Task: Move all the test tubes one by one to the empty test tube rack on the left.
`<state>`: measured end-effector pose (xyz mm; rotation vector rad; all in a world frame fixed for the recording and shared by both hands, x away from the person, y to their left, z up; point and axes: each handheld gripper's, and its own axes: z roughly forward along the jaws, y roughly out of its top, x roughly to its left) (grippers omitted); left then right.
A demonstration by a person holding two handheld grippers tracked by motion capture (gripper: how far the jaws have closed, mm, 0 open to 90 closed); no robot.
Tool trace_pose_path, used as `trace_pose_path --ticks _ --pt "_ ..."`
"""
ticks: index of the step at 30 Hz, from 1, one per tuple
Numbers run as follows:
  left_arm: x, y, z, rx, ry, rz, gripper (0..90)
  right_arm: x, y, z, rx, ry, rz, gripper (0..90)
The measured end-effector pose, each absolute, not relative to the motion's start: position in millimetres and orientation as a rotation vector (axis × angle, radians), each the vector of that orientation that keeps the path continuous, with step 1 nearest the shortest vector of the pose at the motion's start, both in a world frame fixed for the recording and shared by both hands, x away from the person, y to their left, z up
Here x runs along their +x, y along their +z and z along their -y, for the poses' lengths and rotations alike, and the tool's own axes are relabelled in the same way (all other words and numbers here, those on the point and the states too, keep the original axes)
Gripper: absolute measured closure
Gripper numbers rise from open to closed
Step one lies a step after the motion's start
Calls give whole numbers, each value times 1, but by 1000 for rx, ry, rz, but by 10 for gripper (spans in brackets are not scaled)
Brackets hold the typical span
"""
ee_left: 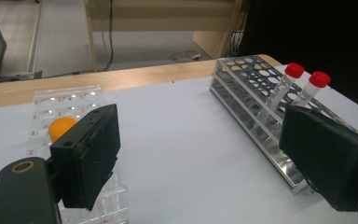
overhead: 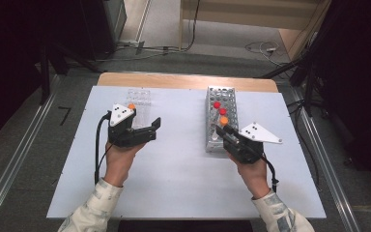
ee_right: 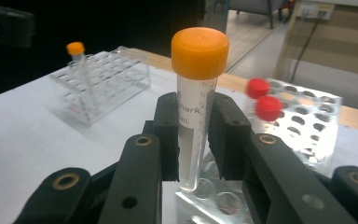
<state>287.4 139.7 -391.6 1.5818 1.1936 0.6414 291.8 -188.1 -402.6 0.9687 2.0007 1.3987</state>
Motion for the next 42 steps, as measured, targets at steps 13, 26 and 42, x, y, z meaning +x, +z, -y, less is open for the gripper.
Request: trace_pose_path --ticks 13,26,42 --pt "281 -393 -116 1641 595 -1126 137 285 -425 151 895 1402 -2127 713" --pt "275 -401 -89 1715 524 -1039 162 284 -444 127 859 1377 -2201 713" --pt "270 -410 -71 1791 399 -864 629 275 -444 116 817 1405 -2234 713"
